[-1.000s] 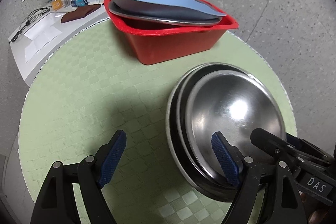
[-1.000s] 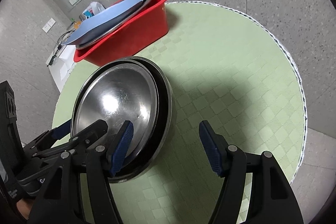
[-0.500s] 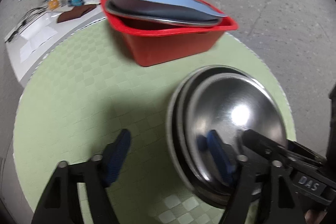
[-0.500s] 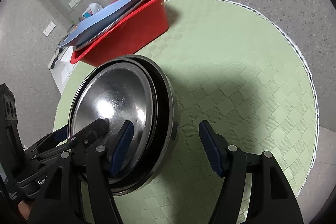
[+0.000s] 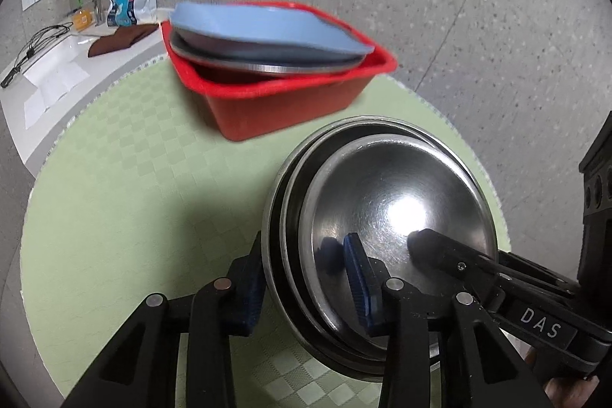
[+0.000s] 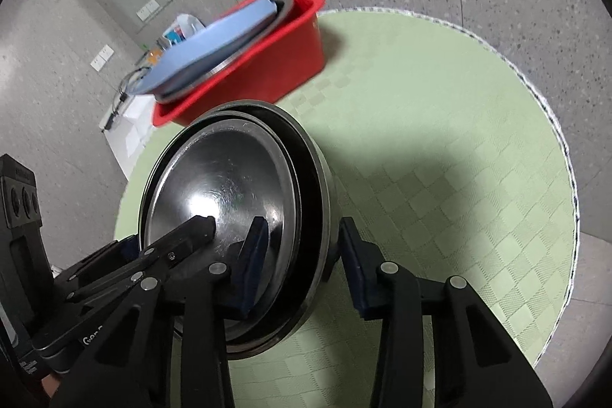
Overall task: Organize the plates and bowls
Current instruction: 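Grasp the rim of the stacked steel bowls with both tools, then lift the stacked steel bowls and lower them onto the blue plate in the red basin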
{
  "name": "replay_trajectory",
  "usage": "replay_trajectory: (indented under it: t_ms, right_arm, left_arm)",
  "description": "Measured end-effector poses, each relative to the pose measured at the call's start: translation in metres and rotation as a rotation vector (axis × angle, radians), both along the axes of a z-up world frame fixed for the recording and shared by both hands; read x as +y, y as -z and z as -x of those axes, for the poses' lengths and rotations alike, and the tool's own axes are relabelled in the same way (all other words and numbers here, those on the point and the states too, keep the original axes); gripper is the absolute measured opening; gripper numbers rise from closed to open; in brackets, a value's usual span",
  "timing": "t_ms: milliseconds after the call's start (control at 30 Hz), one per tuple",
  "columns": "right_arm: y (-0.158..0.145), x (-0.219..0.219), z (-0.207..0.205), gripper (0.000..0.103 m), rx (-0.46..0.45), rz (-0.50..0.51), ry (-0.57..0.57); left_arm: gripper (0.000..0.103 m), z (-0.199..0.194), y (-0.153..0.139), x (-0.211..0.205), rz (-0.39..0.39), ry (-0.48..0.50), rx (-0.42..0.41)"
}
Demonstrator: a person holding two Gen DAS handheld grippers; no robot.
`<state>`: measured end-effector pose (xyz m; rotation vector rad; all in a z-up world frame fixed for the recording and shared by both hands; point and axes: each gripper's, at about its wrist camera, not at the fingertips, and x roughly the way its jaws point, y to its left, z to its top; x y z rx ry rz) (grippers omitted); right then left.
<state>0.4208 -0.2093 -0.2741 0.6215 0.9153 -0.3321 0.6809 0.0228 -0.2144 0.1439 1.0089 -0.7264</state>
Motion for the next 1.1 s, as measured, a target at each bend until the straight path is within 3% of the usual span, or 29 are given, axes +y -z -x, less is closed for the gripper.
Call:
replay_trajectory:
  t_ms: [367, 667, 733, 1100]
  right_arm:
    - [-0.076, -0.01, -0.032, 0.035, -0.125, 0.067, -0.016]
    - [-0.112, -0.025, -0.11, 0.035, -0.184, 0.116, -0.026]
    - [-0.112, -0.028, -0.128, 0.035, -0.184, 0.131, -0.023]
    - [-0.07, -0.053, -0.199, 0.035, -0.069, 0.103, 0.01]
  left_arm:
    - [0.031, -0.026, -0.075, 0.019, 0.119, -0.055, -0.101]
    - [0.033, -0.087, -0.095, 0.001, 0.113, -0.092, -0.188]
    - [0.032, -0.103, -0.093, -0.007, 0.1, -0.1, -0.207]
    - [0.032, -0.195, -0.049, -0.044, 0.014, -0.08, -0.079]
